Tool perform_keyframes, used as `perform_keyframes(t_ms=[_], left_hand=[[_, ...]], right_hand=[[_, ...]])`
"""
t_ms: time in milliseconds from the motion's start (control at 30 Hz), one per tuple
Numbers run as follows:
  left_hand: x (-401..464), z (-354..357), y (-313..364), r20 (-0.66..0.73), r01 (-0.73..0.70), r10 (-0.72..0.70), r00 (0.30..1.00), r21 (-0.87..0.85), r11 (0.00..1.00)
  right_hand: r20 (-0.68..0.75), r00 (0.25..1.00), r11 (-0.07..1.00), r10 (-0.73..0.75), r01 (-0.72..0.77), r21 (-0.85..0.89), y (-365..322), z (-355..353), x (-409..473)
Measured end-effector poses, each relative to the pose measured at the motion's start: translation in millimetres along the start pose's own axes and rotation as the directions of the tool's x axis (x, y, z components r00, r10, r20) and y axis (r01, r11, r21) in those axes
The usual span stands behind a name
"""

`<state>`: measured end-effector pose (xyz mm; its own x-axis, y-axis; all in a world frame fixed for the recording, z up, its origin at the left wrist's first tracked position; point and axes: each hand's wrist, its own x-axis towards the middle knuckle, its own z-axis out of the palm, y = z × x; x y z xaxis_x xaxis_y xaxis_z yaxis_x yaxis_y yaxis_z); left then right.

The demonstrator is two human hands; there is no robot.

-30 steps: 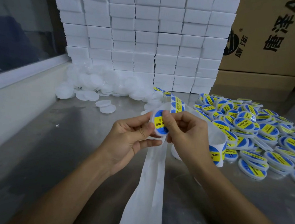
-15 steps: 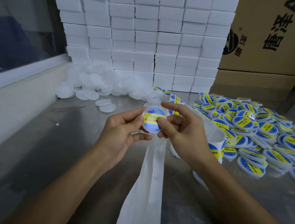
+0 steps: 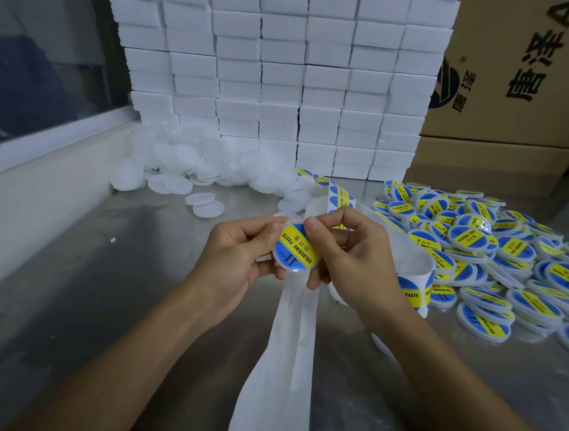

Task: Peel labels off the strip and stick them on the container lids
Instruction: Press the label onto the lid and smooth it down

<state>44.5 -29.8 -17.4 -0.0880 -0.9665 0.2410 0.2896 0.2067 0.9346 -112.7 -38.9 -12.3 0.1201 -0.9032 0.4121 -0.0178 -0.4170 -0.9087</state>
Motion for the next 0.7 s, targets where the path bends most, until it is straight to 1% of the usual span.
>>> perform_keyframes(t_ms=[167, 267, 300, 367, 433, 467, 533, 633, 700], left_hand=[[3, -5, 1, -0.122, 0.002, -0.007, 0.993, -0.045, 0.999], [3, -5, 1, -0.148, 0.031, -0.041, 0.988, -0.070, 0.997], [3, -5, 1, -0.146, 0.037, -0.047, 0.988, -0.071, 0.997], [1, -3, 1, -0.127, 0.039, -0.048, 0.991, -0.073, 0.997], [1, -1, 1, -0.123, 0.034, -0.043, 0.992, -0.073, 0.997], [0, 0, 1, -0.122, 0.029, -0.037, 0.992, -0.066, 0.997], [0, 2, 0, -0.115, 0.029, -0.037, 0.993, -0.070, 0.997], [-2, 6, -1, -0.090, 0.049, -0.058, 0.994, -0.102, 0.994], [-1, 8, -1, -0.089, 0.041, -0.051, 0.995, -0.108, 0.993]], right_hand=[[0.093, 0.995, 0.998, 0.023, -0.017, -0.065, 0, 3, -2], [0.098, 0.994, 0.997, 0.053, -0.047, -0.065, -1, 3, -2], [0.088, 0.995, 0.995, 0.041, -0.033, -0.097, 0, 3, -3], [0.065, 0.996, 0.965, -0.059, 0.074, -0.250, 2, 3, -5], [0.066, 0.976, 0.873, -0.209, 0.217, -0.437, 4, 2, -5], [0.065, 0.960, 0.826, -0.271, 0.267, -0.497, 3, 2, -5], [0.087, 0.934, 0.764, -0.347, 0.335, -0.551, 2, -1, -4], [0.194, 0.910, 0.700, -0.367, 0.407, -0.586, 0, -2, -5], [0.185, 0.889, 0.646, -0.418, 0.434, -0.628, -1, -1, -5]])
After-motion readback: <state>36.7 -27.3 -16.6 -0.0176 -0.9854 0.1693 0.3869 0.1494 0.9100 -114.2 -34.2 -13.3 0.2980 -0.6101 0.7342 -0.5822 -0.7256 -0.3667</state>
